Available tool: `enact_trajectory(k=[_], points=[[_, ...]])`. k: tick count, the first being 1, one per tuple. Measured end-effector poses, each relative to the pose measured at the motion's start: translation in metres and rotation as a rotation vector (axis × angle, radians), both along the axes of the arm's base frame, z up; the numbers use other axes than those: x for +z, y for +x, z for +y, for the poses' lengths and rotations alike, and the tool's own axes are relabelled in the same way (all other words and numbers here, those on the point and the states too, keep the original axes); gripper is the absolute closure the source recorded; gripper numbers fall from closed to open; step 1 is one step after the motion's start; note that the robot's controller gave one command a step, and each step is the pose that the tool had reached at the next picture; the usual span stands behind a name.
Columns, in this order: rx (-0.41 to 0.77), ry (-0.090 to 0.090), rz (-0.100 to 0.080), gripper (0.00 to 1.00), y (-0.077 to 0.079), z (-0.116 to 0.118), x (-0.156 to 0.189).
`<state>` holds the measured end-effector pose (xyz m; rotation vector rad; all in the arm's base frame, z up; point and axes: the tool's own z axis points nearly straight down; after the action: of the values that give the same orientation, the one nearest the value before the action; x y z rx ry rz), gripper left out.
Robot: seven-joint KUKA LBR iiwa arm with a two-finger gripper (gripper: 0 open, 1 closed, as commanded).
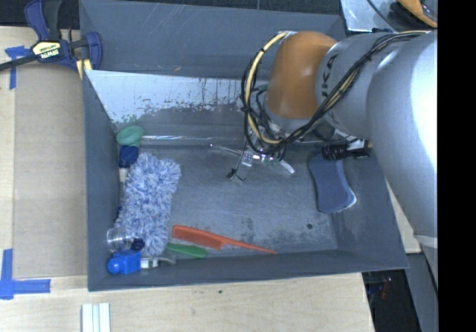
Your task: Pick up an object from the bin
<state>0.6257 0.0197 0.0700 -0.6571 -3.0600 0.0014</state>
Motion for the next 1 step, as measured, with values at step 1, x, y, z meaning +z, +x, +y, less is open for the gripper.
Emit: enact_trajectory(k=[1], points=[[0.212, -0.002, -0.022, 0.0, 0.0005, -0.0088, 0.0618]])
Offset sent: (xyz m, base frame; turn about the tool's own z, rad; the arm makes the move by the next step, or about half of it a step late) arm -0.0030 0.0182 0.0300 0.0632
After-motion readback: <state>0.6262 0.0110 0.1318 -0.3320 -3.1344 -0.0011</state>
